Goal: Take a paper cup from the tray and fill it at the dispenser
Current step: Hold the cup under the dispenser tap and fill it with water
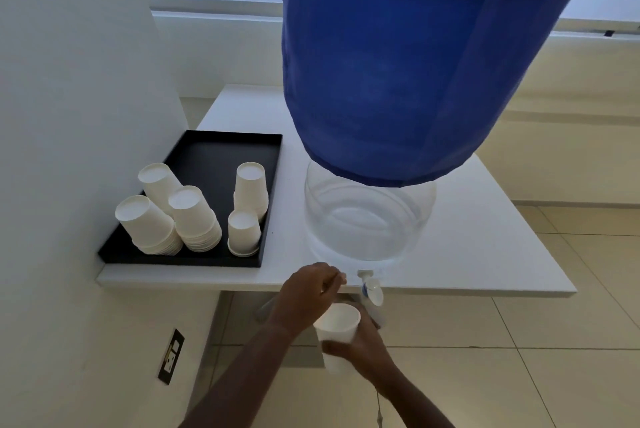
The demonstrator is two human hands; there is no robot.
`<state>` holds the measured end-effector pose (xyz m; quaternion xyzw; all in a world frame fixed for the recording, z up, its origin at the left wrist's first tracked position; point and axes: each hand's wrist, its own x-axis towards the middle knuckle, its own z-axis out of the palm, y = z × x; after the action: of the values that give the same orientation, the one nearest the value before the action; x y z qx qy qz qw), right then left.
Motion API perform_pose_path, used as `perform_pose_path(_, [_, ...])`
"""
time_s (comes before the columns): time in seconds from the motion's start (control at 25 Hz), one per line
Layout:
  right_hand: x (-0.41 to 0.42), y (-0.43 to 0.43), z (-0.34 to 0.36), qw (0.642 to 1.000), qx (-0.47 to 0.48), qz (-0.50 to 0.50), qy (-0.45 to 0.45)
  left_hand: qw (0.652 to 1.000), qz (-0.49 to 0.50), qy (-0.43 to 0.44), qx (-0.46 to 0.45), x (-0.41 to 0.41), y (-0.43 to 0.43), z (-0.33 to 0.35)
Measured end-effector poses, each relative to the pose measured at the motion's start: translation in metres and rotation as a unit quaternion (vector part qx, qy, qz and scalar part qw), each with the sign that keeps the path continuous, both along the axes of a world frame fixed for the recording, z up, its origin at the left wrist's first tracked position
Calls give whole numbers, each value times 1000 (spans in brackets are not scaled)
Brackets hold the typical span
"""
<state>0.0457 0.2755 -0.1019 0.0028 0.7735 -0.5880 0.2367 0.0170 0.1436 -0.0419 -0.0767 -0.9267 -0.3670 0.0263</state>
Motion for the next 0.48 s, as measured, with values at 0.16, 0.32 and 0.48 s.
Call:
perform_pose_path(0.16, [1,30,-23,989,60,-129,28,998,-3,-31,-48,-5,28,-9])
perform_pose_path(0.32, [-20,35,-28,980,38,-173,87,989,-52,-47,-133,-6,51,-18])
perform_pose_path(0.48, [-33,28,-31,974,21,-179,134,968,-75,17,-237,-6,62,-21])
